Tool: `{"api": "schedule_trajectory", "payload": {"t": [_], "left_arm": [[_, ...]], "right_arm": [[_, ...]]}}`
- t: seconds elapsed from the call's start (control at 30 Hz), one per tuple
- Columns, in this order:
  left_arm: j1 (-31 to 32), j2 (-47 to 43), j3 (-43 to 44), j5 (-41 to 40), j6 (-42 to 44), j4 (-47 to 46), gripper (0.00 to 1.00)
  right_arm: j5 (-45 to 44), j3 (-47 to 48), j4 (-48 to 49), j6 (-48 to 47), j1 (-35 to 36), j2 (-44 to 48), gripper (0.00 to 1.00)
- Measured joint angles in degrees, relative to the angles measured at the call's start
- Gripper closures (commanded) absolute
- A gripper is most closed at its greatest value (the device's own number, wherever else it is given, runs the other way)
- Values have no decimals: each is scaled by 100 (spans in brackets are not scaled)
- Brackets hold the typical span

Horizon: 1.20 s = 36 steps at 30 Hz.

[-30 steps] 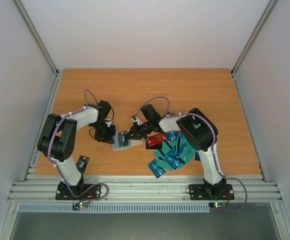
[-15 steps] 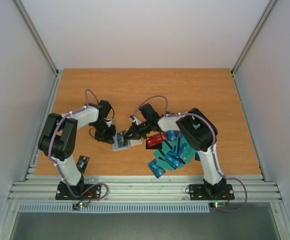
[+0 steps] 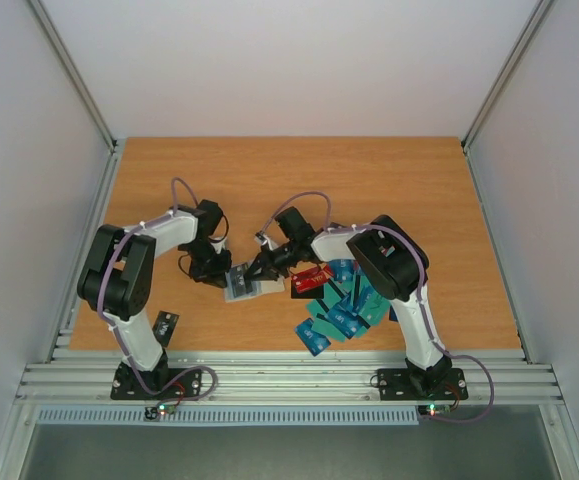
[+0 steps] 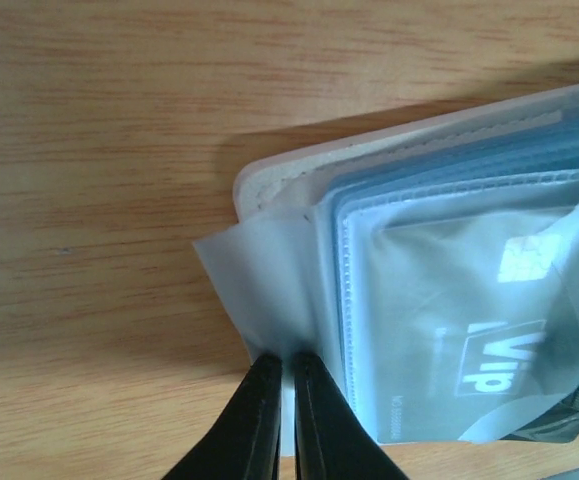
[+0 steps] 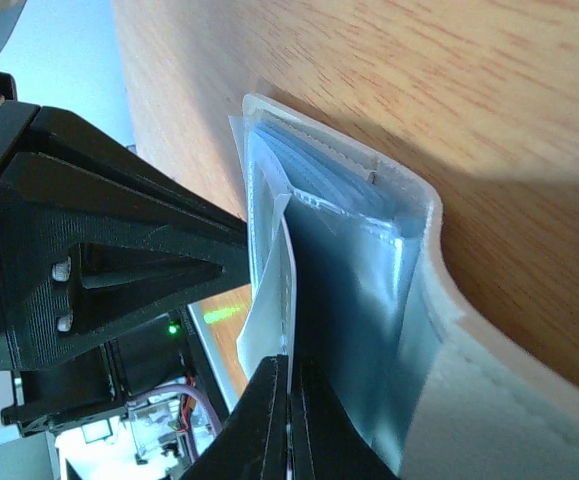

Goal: Put the credit cards into the card holder

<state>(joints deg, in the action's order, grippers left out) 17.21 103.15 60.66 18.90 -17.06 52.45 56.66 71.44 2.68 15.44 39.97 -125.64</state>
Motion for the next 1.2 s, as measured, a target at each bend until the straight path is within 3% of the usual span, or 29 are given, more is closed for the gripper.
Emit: {"api": "schedule_trajectory", "payload": {"t": [0.13,0.3,0.73,1.2], "left_arm": [[0,15,17,9,0,13,92],[11,39,31,83,-2,31,92],[24,48,31,138,-28,17,92],[72,59,31,275,-101,-96,92]], "right_arm": [[-7,92,-179,-35,24,-13,90],[-76,195,-643,-170,57,-22,88],[-575,911,-2656,-1110,136,70,72],[-1161,1440,-4251,-1840,146,214,66]]}}
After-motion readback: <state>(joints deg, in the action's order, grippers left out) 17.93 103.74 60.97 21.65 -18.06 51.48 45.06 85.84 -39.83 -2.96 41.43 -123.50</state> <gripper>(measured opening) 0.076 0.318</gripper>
